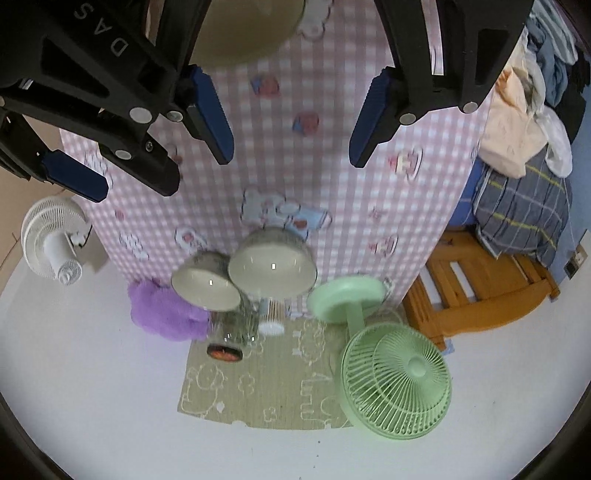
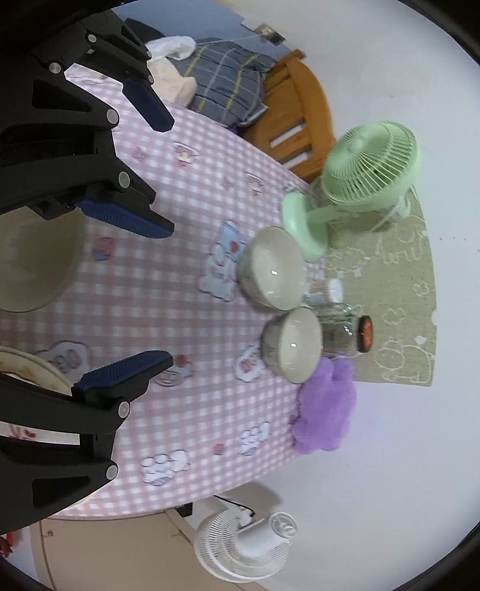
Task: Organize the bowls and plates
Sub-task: 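Lower the grey-green bowl onto the tablecloth and open both grippers, then move to and grasp the rim of another grey-green bowl with both grippers, then lift the second grey-green bowl and carry it toward the first bowl, then lower the second bowl over the first grey-green bowl, then set the held bowl into the first bowl and open both grippers, then move both grippers to the grey-green bowl beside the glass jar, then grasp the rim of that grey-green bowl with both grippers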
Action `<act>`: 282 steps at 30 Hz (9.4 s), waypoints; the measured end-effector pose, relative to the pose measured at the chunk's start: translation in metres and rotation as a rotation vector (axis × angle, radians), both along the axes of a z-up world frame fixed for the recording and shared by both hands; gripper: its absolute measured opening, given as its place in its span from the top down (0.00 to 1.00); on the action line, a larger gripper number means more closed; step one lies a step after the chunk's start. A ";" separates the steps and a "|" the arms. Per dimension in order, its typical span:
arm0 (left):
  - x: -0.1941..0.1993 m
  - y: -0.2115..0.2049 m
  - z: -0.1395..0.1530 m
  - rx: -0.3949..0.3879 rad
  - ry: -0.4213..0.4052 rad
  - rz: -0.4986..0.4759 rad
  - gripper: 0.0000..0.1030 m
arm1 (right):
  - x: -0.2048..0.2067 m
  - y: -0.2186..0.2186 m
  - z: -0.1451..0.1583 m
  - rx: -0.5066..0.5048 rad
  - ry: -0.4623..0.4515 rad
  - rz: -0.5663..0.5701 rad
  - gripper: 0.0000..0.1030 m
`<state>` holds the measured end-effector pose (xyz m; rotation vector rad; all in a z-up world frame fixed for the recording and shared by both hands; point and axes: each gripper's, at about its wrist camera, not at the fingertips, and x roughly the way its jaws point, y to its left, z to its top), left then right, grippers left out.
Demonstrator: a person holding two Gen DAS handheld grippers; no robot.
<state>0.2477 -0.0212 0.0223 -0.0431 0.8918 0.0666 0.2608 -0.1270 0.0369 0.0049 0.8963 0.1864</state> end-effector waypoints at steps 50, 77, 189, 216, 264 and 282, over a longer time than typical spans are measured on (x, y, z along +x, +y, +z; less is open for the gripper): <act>0.217 0.030 -0.096 0.035 0.104 -0.018 0.75 | 0.219 0.041 -0.106 -0.020 0.094 -0.146 0.85; 0.139 0.029 -0.087 0.055 0.147 0.011 0.75 | 0.142 0.040 -0.089 -0.029 0.136 -0.099 0.87; -0.086 -0.012 -0.074 -0.020 0.205 -0.029 0.38 | -0.088 -0.008 -0.080 -0.015 0.214 -0.009 0.71; -0.041 0.004 0.006 -0.038 0.030 -0.167 0.19 | -0.071 0.006 0.010 -0.012 0.006 -0.157 0.20; 0.218 -0.087 -0.029 0.107 -0.030 0.065 0.37 | 0.218 -0.085 -0.022 0.031 -0.048 -0.058 0.32; 0.265 -0.082 -0.089 0.043 0.069 0.044 0.66 | 0.270 -0.083 -0.081 0.027 0.057 -0.085 0.55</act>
